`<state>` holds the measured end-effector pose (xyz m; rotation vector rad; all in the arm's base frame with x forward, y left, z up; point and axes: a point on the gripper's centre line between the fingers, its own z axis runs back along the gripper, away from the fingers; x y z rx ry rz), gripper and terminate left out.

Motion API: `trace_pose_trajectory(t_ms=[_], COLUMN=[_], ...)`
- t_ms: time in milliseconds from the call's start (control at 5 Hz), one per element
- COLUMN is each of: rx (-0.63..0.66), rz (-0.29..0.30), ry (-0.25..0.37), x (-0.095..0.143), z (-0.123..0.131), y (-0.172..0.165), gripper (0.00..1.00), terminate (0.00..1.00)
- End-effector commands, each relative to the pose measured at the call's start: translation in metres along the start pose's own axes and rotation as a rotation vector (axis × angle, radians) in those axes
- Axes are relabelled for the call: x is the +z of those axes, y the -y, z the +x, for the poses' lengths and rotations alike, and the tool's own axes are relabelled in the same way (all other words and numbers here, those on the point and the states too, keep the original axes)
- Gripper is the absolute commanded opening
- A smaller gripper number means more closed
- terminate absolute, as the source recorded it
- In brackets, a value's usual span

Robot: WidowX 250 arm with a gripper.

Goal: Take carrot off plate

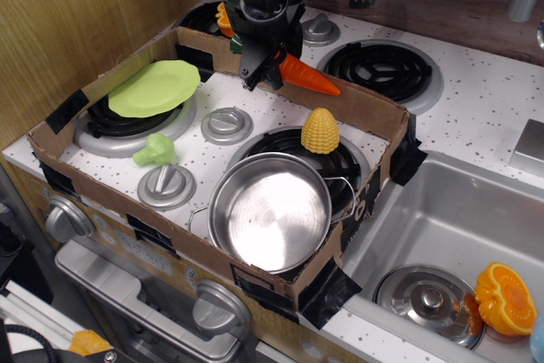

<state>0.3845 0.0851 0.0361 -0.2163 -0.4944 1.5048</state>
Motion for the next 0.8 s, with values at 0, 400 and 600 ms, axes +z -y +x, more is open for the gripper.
trace_pose_trajectory(t_ms=[0, 400, 600], rx=[-0.038, -0.100, -0.161], rz=[0.005, 0.027, 0.018], ry=[-0.004, 0.048, 0.074], x=[0.003, 0.038, 0.046], z=[0.012, 0.021, 0.022], y=[0.003, 0.009, 0.016], gripper=[1.00, 1.00, 1.00], terminate=[0.00, 0.00, 1.00])
